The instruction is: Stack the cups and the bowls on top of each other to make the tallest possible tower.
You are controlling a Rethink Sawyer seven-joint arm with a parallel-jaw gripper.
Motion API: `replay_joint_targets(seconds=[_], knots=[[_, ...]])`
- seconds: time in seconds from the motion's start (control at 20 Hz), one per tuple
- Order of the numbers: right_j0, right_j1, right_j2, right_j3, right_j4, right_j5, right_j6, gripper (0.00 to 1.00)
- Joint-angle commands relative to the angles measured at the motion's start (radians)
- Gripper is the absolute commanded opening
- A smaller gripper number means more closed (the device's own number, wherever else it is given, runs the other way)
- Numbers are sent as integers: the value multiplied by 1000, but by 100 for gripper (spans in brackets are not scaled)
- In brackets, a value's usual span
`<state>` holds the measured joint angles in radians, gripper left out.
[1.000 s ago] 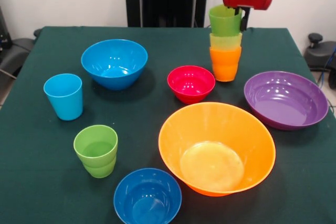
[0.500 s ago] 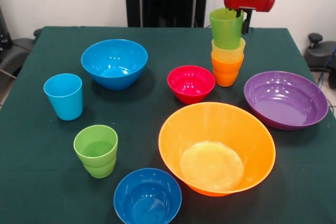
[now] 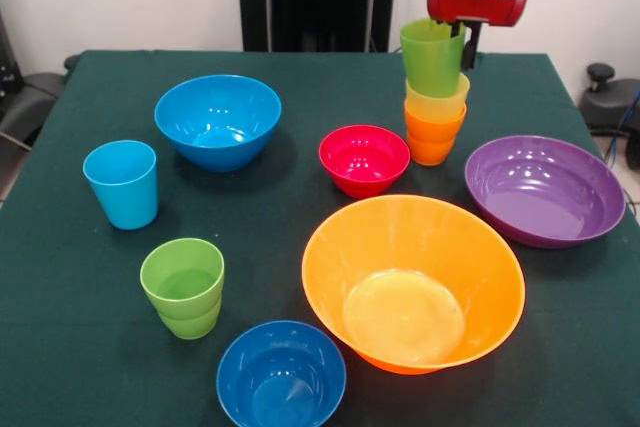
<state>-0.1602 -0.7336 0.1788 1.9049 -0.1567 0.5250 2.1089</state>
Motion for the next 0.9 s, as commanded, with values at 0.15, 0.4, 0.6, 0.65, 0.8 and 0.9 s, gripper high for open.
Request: replay_joint_targets(seconds=[0.15, 0.4, 0.6, 0.65, 0.8, 0.9], knots=[[31, 100, 8, -68, -21, -65, 84, 0], [39, 96, 3, -72, -18, -53, 87, 0], [48, 123, -7, -83, -21, -75, 97, 0], [53, 135, -13, -87, -24, -85, 103, 0], [63, 165, -29, -98, -32, -109, 110, 0], [68, 171, -37, -106, -36, -106, 108, 0]])
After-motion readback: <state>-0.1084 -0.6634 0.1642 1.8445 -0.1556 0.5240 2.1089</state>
